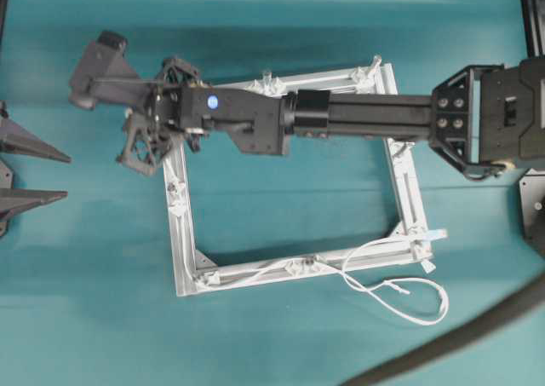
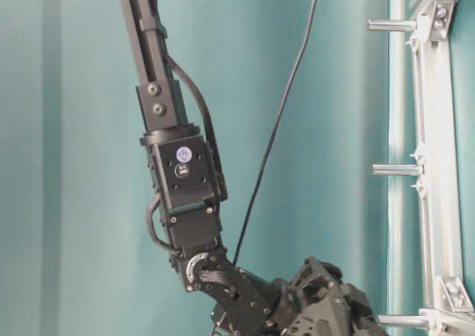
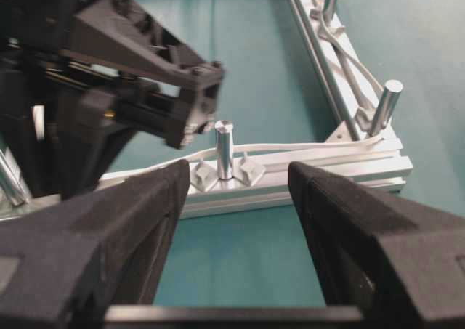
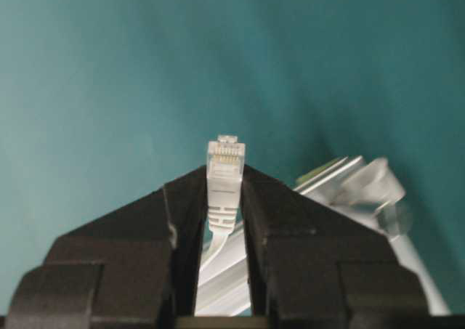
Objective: Move the cable alternately left and right between 8 pins so it hooks onto each one.
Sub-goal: 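Carry the plug up to the frame's top-left corner, then pull the cable rightward along the top rail around the pins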
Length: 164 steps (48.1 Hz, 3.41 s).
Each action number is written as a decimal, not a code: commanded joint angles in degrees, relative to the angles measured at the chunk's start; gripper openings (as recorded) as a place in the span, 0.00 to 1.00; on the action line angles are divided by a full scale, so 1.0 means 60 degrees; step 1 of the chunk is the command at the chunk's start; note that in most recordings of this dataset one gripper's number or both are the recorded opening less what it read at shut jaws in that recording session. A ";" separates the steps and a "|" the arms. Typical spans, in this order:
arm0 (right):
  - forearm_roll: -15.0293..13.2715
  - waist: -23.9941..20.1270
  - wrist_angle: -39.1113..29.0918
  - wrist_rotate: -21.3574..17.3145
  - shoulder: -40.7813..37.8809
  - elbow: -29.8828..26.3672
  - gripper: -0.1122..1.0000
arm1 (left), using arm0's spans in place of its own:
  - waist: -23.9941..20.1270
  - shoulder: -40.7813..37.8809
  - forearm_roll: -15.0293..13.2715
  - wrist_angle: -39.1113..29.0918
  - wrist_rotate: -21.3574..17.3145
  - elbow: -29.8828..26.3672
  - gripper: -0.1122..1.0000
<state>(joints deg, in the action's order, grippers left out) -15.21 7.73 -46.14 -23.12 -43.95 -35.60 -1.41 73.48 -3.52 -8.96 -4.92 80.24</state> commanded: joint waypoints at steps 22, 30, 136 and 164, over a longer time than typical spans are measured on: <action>-0.0117 0.0820 0.0059 -0.0542 -0.0234 -0.1069 0.23 | 0.0029 -0.0103 0.0029 0.0117 0.0000 -0.0205 0.73; -0.0659 0.1069 0.0015 -0.1758 -0.0205 -0.1069 0.23 | 0.0029 -0.0103 0.0044 0.0117 0.0000 -0.0205 0.73; -0.1934 0.0015 0.5640 -0.4365 0.4102 0.6958 0.23 | -0.0015 0.0732 0.0029 -0.0322 0.0000 0.0029 0.73; -0.1934 0.0029 0.4922 -0.4365 0.5815 0.9214 0.23 | -0.0015 0.0747 0.0029 -0.0322 0.0000 0.0029 0.73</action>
<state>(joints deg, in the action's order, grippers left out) -26.72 8.53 -17.05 -49.48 -13.36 18.11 -1.41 78.40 -3.52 -11.16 -4.83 81.39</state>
